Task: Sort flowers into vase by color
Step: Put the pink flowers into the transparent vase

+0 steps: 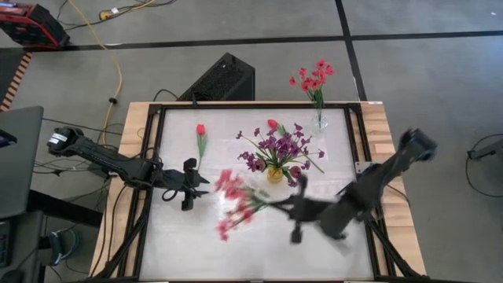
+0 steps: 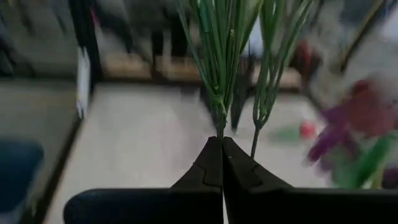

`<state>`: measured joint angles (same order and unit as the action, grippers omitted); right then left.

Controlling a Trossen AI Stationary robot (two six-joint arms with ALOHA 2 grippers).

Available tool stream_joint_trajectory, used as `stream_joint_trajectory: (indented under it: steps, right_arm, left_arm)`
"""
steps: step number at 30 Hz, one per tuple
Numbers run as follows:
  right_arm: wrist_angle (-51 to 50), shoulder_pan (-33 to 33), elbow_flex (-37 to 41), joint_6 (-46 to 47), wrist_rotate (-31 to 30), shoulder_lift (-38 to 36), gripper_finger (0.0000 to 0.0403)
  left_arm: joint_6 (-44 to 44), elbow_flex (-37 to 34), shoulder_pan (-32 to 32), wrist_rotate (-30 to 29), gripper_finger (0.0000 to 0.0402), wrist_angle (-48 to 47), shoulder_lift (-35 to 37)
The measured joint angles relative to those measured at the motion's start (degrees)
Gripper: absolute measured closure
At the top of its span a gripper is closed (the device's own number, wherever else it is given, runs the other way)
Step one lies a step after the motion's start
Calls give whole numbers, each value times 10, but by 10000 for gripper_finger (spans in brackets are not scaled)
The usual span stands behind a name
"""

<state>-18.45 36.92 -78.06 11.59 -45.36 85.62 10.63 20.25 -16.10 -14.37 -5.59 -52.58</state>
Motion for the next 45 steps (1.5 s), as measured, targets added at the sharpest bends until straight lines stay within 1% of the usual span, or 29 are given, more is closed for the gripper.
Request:
stream_joint_trajectory:
  steps: [2,4,6,8,10,14,16,18,20,21,26,29,32,36,39,41,45]
  right_arm:
    - [111,-4,83,-64,-1,-76,386]
    - [200,-13,155,-118,-6,-147,386]
    - [265,-22,220,-165,-10,-215,386]
    - [323,-30,267,-208,-11,-275,386]
    - [372,-35,303,-250,-13,-333,386]
    - [446,-53,345,-352,-19,-426,386]
    - [454,-73,354,-412,-50,-456,386]
    - [452,-100,366,-453,-110,-480,386]
    - [454,-139,387,-459,-149,-497,386]
    - [452,-165,403,-457,-151,-505,386]
    - [487,-307,504,-387,-125,-545,386]
    - [555,-398,575,-339,-109,-562,386]
    - [636,-480,634,-298,-74,-560,386]
    - [712,-573,687,-220,-26,-533,386]
    - [714,-621,700,-176,-14,-497,386]
    - [727,-643,702,-167,6,-471,386]
    - [803,-666,701,-183,22,-418,386]
  left_arm:
    - [-1,0,0,0,239,0,0]
    - [-1,0,0,0,239,0,0]
    - [-1,0,0,0,239,0,0]
    - [-4,0,0,0,239,0,0]
    - [-4,0,0,0,239,0,0]
    - [-5,0,0,0,239,0,0]
    - [-11,0,0,-4,239,0,0]
    - [-14,0,0,-13,239,3,0]
    - [-14,0,0,-25,239,6,0]
    - [-14,0,0,-30,239,9,0]
    - [-15,0,0,-42,239,27,0]
    - [-24,0,0,-43,239,42,0]
    - [-25,0,2,-43,239,58,0]
    - [-27,0,11,-43,239,72,0]
    - [-27,0,27,-41,239,83,0]
    - [-24,0,38,-40,239,89,0]
    - [-24,0,56,-39,239,99,0]
